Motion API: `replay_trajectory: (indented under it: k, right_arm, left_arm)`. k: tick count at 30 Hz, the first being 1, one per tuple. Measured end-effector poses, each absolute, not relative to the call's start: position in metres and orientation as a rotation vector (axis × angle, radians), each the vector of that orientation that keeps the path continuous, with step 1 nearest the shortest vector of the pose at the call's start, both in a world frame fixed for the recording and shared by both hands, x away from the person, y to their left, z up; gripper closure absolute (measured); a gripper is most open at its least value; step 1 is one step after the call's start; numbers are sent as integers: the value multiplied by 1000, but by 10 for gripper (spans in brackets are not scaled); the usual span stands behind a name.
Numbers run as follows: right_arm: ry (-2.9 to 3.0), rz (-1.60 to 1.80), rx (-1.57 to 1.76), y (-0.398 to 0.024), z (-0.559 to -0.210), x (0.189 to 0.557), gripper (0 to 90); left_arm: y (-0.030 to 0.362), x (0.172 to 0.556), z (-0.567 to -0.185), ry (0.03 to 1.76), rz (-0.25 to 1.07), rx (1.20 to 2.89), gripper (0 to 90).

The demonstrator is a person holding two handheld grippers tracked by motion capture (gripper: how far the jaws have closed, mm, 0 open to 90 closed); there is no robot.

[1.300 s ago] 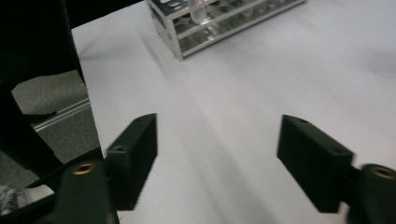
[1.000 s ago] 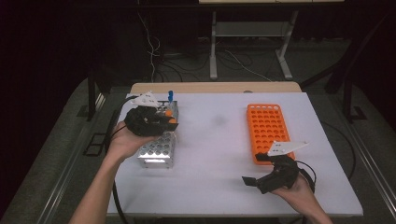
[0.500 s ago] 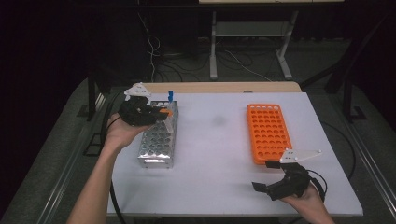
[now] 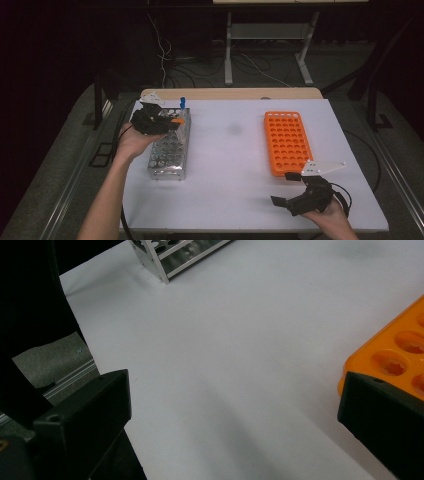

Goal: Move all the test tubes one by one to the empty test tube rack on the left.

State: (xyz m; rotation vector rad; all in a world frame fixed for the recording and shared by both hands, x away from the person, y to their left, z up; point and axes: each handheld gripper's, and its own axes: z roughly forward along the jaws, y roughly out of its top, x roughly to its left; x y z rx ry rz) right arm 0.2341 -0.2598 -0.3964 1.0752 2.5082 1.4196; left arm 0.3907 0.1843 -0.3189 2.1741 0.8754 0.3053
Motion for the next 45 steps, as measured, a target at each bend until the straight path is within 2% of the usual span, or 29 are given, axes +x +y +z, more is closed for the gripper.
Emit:
replay_trajectory:
  k: [4,6,10,15,20,26,40,45]
  right_arm:
    - [2507,1419,1075,-261,-397,234,3]
    - [2507,1417,1081,-261,-398,234,3]
    - [2497,1423,1085,-262,-398,234,3]
    - [2476,1437,1092,-265,-398,233,3]
    - [2466,1435,1098,-267,-399,232,3]
    - [2450,1439,1109,-268,-401,231,3]
    - [2434,1450,1112,-270,-404,227,3]
    - [2429,1452,1114,-270,-406,227,3]
  left_arm:
    - [183,392,-323,886,275,2175,650]
    - [182,391,-323,890,252,2168,566]
    - [184,383,-319,890,243,2134,457]
    - [188,364,-317,895,246,2059,320]
    - [190,341,-325,874,231,2011,141]
    - [184,312,-343,849,216,1986,17]
    - [167,259,-379,777,200,1910,0]
    - [164,254,-384,767,198,1919,0]
